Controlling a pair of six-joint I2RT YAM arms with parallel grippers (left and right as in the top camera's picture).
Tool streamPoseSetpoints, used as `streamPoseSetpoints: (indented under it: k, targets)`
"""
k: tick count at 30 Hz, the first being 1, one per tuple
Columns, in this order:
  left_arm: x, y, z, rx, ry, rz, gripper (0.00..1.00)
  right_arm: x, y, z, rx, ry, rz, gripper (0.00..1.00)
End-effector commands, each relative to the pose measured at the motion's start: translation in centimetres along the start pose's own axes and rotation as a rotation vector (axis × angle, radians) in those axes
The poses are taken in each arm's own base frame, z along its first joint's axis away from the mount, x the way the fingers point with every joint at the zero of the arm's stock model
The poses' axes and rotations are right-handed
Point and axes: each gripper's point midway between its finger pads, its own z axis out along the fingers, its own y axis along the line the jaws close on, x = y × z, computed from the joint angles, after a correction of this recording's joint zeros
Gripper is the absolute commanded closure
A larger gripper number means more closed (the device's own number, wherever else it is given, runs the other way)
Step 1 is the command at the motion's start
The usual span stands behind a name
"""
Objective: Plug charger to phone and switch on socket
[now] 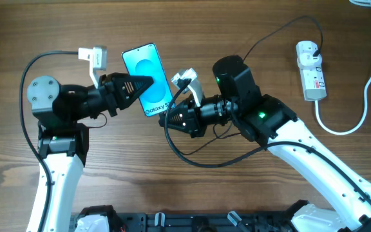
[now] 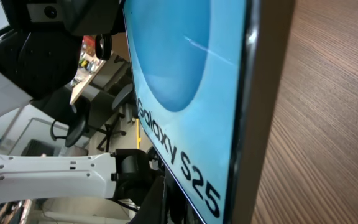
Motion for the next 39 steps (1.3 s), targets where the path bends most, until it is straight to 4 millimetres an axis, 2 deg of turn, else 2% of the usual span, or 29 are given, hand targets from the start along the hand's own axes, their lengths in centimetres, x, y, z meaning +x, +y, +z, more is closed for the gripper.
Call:
streamPoseSetpoints:
  k: [1, 6, 10, 16, 18, 26, 29, 32, 33, 35, 36, 37, 38, 39]
  targets:
    - [7.5, -3.9, 1.0, 0.24, 0.326, -0.121, 0.96, -8.0, 2.4, -2.6, 0.083, -0.218, -0.232, 0.95]
    - [7.5, -3.9, 1.0, 0.24, 0.325, -0.118, 0.96, -6.6, 1.5, -2.4, 0.108, -0.167, -0.194, 0.96]
    - [6.4, -3.1, 0.1, 0.204, 0.278, -0.119, 0.96, -5.9, 1.2, -2.3, 0.115, -0.14, -0.173, 0.93]
    - [4.7, -1.7, -0.9, 0.142, 0.196, -0.103, 0.96, -5.3, 1.0, -2.3, 0.121, -0.119, -0.151, 0.81]
    - [4.5, -1.6, -1.1, 0.138, 0.191, -0.104, 0.96, -5.2, 0.9, -2.3, 0.123, -0.117, -0.149, 0.73]
    - [4.1, -1.3, -1.5, 0.123, 0.17, -0.096, 0.96, -2.7, -2.2, -2.7, 0.279, -0.027, -0.131, 0.57]
    - [3.7, -1.0, -1.9, 0.11, 0.153, -0.093, 0.96, -2.2, -3.3, -3.0, 0.342, -0.012, -0.115, 0.57]
    - [3.7, -1.7, -2.0, 0.141, 0.167, 0.044, 0.96, -1.9, -3.1, -3.2, 0.345, 0.002, -0.155, 0.5]
    - [3.6, -1.8, -2.0, 0.145, 0.165, 0.085, 0.96, -2.1, -2.8, -3.5, 0.348, -0.005, -0.18, 0.48]
    - [3.6, -1.9, -1.9, 0.151, 0.163, 0.14, 0.96, -3.3, -0.3, -6.4, 0.362, -0.064, -0.342, 0.37]
    - [3.9, -2.4, -1.6, 0.169, 0.175, 0.171, 0.96, -3.3, 0.7, -7.8, 0.388, -0.073, -0.429, 0.35]
    - [4.5, -3.9, -0.7, 0.216, 0.204, 0.256, 0.96, -2.9, 1.2, -9.7, 0.466, -0.071, -0.512, 0.34]
    - [4.8, -4.6, -0.3, 0.24, 0.218, 0.293, 0.96, -3.2, 1.2, -11.4, 0.559, -0.098, -0.527, 0.32]
    - [5.2, -5.2, 0.1, 0.263, 0.232, 0.317, 0.96, -3.5, 1.6, -12.8, 0.615, -0.129, -0.54, 0.26]
